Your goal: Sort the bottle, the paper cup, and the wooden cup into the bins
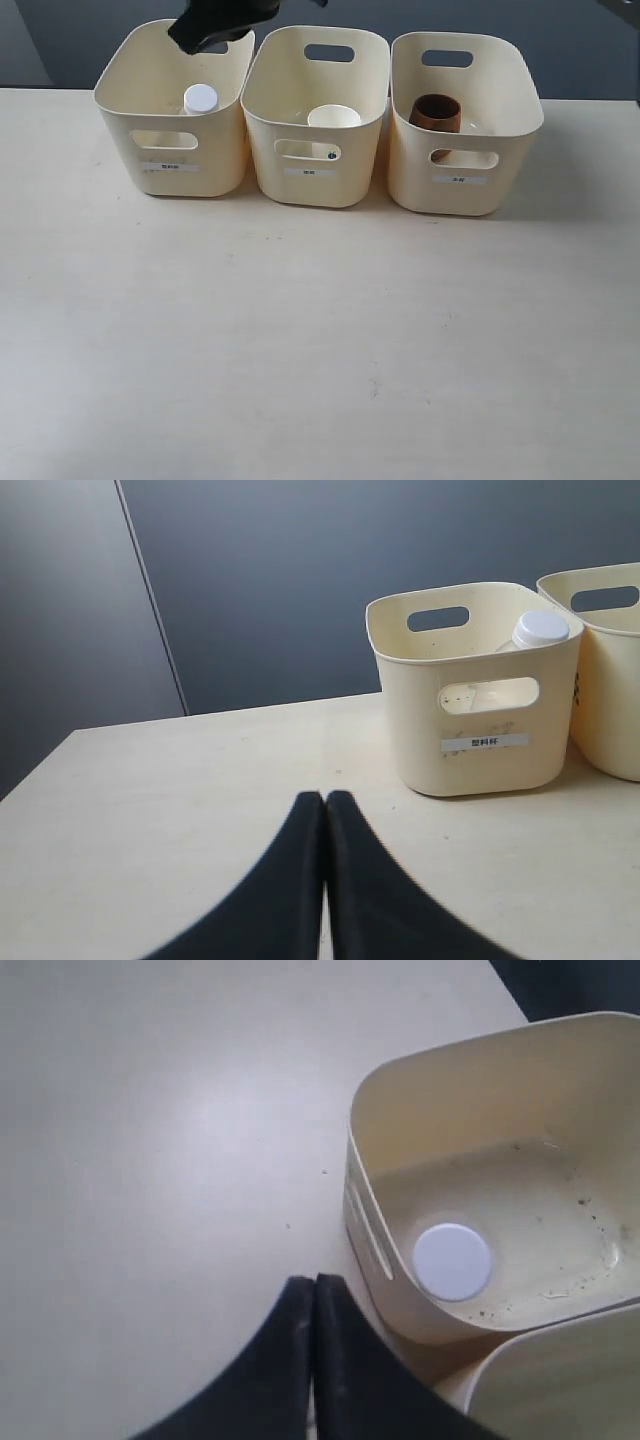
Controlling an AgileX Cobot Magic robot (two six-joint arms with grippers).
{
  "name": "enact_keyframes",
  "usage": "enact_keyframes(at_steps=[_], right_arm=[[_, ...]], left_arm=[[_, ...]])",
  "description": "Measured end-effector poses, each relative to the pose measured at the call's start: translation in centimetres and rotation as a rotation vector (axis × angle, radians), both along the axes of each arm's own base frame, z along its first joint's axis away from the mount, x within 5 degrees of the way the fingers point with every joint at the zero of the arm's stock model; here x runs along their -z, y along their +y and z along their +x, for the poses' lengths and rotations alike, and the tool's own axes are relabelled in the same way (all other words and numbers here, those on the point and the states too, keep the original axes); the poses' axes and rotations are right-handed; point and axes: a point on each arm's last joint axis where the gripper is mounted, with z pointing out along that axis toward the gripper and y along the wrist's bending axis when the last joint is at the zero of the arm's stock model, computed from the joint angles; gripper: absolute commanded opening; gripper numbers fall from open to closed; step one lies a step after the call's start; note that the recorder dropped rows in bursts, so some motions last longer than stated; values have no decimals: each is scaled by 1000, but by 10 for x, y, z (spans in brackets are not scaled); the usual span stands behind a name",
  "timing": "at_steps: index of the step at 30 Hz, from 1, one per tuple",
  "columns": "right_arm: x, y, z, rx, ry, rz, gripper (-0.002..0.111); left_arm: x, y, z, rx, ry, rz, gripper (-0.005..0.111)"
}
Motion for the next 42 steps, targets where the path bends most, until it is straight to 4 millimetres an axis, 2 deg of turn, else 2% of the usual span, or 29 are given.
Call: enact_keyframes(at_steps=[5, 10, 18, 28, 36, 42], right_arm=[[-27, -5, -22, -40, -16, -15, -1], [-45, -7, -41, -52, -25, -46, -1], [-68, -34, -70, -11, -59, -82, -1], [-74, -85, -127, 66, -151, -55, -1], [-95, -145, -183, 207, -323, 2, -1], [-94, -188, -221, 350, -400, 30, -1]], left_arm=[[0, 0, 0, 0, 0, 0, 0], [0, 0, 0, 0, 0, 0, 0], [0, 0, 0, 0, 0, 0, 0], [0, 0, 0, 0, 0, 0, 0], [0, 0, 0, 0, 0, 0, 0], [0, 0, 0, 0, 0, 0, 0]])
